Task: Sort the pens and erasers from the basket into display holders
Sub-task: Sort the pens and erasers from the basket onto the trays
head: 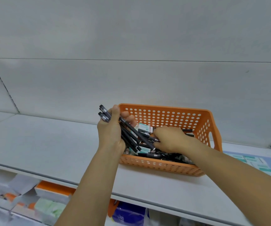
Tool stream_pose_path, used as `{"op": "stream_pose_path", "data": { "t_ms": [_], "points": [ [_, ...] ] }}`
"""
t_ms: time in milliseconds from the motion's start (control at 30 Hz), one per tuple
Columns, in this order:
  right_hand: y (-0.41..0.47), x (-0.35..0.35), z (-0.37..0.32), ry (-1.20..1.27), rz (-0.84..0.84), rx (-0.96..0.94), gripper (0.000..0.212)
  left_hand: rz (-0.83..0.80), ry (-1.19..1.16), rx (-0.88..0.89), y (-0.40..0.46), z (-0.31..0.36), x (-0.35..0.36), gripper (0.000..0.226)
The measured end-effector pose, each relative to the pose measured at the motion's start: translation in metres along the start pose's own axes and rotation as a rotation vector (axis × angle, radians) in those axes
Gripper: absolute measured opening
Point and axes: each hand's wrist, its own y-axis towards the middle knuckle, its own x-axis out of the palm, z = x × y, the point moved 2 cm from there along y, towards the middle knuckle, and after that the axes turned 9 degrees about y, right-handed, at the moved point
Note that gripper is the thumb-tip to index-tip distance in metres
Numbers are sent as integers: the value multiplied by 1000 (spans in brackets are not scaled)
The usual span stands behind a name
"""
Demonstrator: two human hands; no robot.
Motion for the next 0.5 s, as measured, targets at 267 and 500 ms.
{"op": "stream_pose_path", "data": {
  "t_ms": [267,500],
  "points": [
    [-27,-41,20,453,107,101,16,-249,477,204,17,7,17,28],
    [-44,-104,7,493,377,-113,19,-630,1006,125,9,-3,45,36]
  ]
}}
